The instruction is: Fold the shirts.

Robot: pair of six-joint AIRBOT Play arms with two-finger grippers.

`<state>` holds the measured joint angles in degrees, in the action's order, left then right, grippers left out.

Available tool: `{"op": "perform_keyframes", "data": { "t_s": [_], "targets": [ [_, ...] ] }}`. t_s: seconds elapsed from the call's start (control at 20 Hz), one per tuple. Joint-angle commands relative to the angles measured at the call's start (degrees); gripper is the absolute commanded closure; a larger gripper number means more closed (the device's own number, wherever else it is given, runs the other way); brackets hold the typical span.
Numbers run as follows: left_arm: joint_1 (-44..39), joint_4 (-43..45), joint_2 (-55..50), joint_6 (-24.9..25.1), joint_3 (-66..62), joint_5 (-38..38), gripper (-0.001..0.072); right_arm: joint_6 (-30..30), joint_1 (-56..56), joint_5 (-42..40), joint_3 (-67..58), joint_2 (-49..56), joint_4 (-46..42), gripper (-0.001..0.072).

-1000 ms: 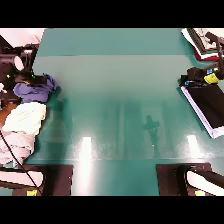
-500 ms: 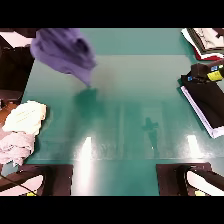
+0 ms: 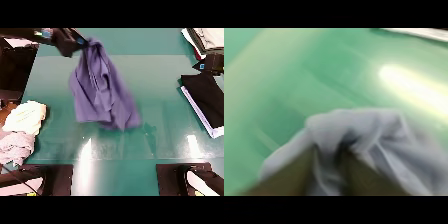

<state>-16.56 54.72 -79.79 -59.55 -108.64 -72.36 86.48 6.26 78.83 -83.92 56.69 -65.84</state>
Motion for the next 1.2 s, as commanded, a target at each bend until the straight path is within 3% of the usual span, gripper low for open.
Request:
{"op": "perform_keyframes", "data": {
  "t_s": [0.0,0.2,0.3,0.5,0.75,0.95,1.15],
  "targets": [
    [1.33,4.35,-6.60,-10.60,1.27,-0.57,0.0062,0.00,0.04,0.02,0.00,-0.90,-0.20,0.0697],
    [7.61,4.35,-7.23,-14.40,2.86,-12.76,0.0063,0.00,0.04,0.17,0.11,-0.90,-0.20,0.0697],
    [9.53,4.35,-5.66,-15.65,8.22,-14.64,0.0063,0.00,0.04,0.22,0.11,-0.90,-0.24,0.0698],
    [9.16,3.78,1.86,-15.52,29.16,-10.23,0.0063,0.00,0.04,0.22,0.11,-0.81,-0.22,0.0698],
    [8.92,2.75,14.43,-15.52,57.13,3.93,0.0063,0.00,0.04,0.20,0.11,-0.76,-0.22,0.0698],
    [8.92,1.77,18.88,-14.93,67.30,7.98,0.0063,0.00,0.04,0.22,0.11,-0.76,-0.22,0.0698],
    [8.90,1.40,18.84,-13.46,69.70,10.19,0.0063,0.02,0.04,0.24,0.11,-0.76,-0.20,0.0698]
  ]
}}
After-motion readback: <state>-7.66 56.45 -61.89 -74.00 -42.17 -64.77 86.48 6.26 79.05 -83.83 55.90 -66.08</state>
